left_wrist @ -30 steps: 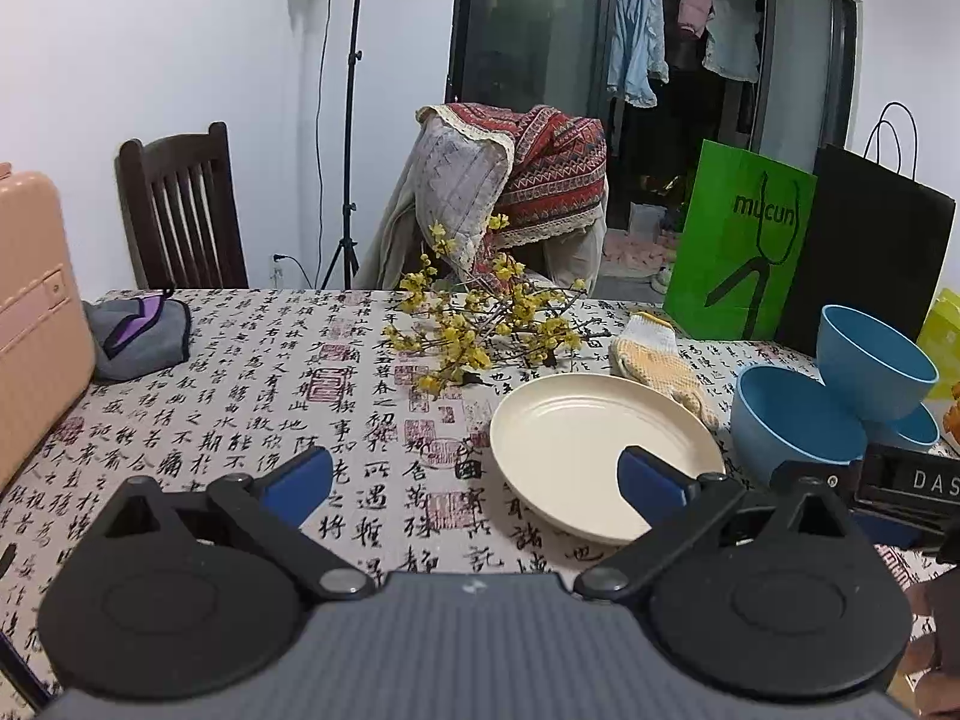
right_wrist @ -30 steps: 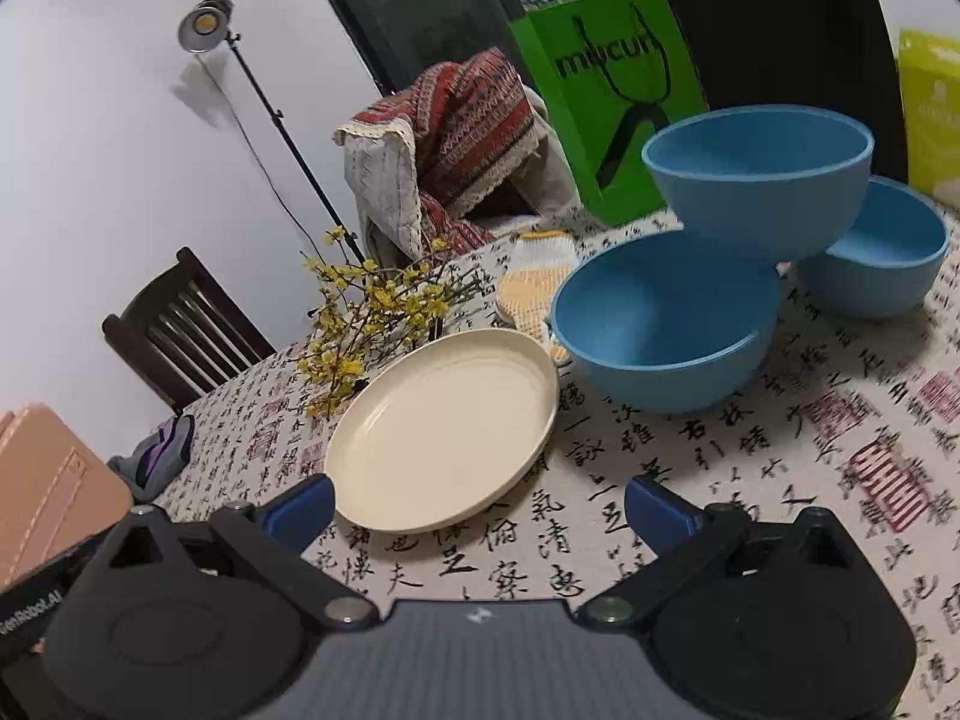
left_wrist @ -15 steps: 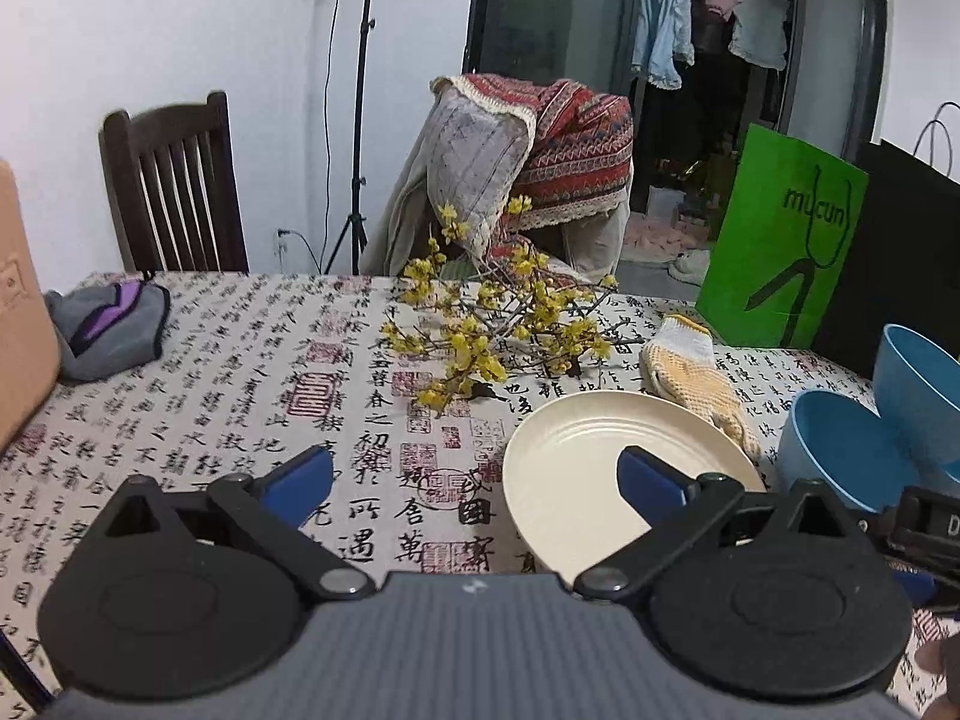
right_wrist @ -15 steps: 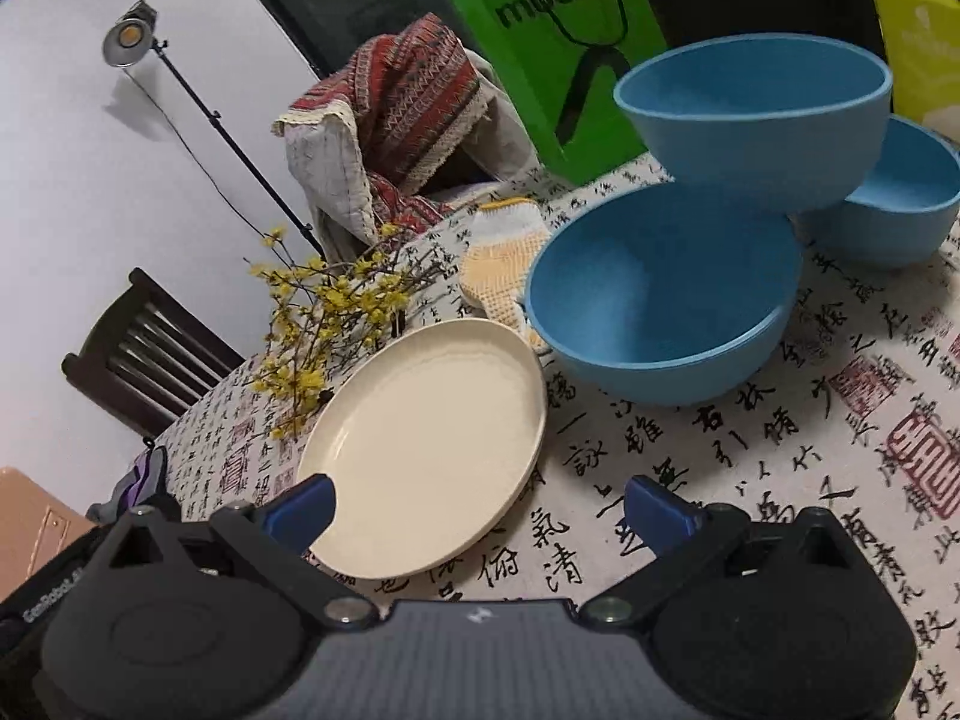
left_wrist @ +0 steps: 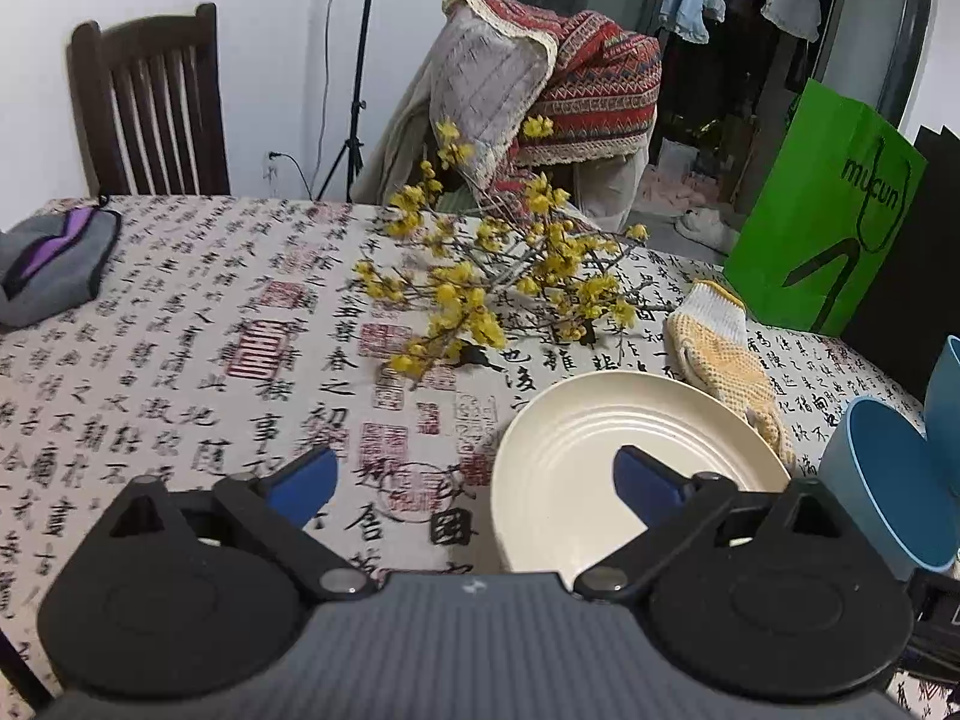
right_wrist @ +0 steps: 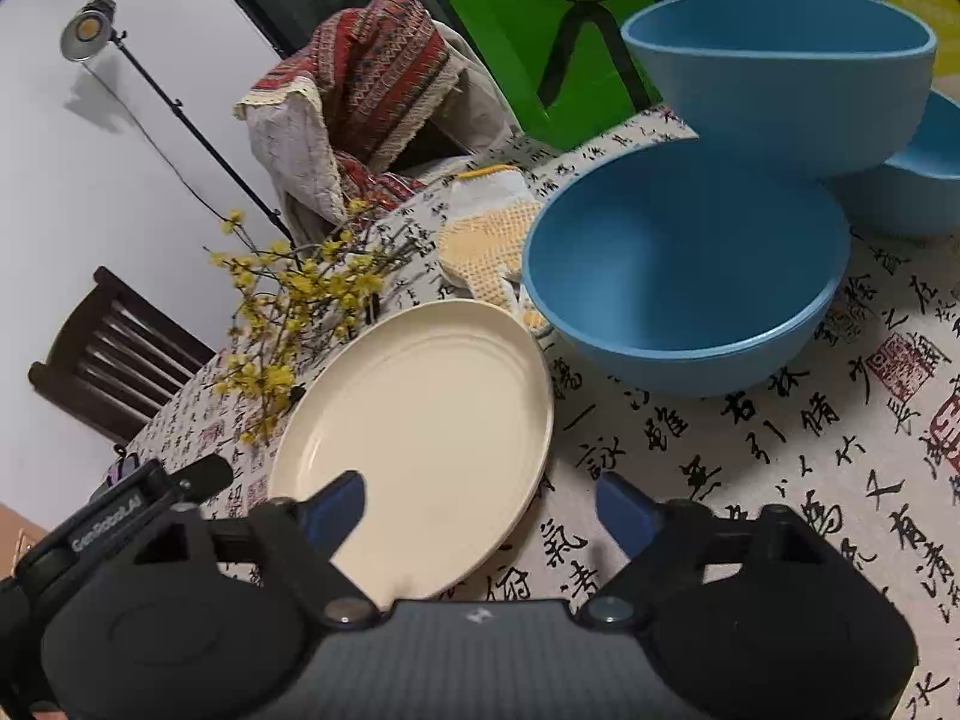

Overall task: Organize plates and bowls
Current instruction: 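Close the left gripper on the plate rim while the right gripper closes too, then lift the cream plate off the table with both grippers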

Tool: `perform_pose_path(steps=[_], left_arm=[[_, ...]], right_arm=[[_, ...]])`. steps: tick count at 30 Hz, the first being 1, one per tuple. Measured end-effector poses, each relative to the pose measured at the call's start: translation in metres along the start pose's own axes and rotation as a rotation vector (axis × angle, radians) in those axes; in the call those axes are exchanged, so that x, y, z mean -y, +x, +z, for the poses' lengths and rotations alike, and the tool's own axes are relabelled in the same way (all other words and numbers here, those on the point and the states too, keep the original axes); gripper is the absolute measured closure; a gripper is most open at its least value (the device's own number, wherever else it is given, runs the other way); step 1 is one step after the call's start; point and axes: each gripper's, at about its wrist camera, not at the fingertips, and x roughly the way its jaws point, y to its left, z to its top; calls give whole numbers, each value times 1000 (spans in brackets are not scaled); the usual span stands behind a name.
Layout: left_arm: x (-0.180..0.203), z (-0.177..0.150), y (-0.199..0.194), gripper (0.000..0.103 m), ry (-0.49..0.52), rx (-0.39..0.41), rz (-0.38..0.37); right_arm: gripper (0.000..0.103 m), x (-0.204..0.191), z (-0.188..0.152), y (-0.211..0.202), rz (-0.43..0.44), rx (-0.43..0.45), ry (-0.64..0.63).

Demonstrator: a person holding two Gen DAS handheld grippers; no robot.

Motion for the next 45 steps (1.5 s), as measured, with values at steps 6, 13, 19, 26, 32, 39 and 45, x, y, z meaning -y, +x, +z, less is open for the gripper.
perform_pose_path(steps=[6, 13, 19, 26, 32, 39, 45], left_arm=[[11, -3, 24, 28, 25, -31, -3], [13, -7, 42, 54, 20, -48, -34], [9, -9, 48, 65, -8, -59, -68], [4, -12, 54, 79, -12, -69, -73], [-5, -13, 56, 89, -46, -76, -101], [-7, -12, 53, 92, -51, -70, -86], [-9, -10, 51, 91, -43, -80, -57]], right_arm=[[40, -5, 3, 12, -51, 7, 7], [58, -4, 7, 30, -117, 14, 14], [64, -4, 10, 46, -148, 19, 15], [75, -4, 12, 54, -156, 43, 6], [89, -5, 13, 59, -165, 54, -33], [93, -7, 11, 55, -155, 46, -114], [94, -13, 0, 47, -149, 20, -180]])
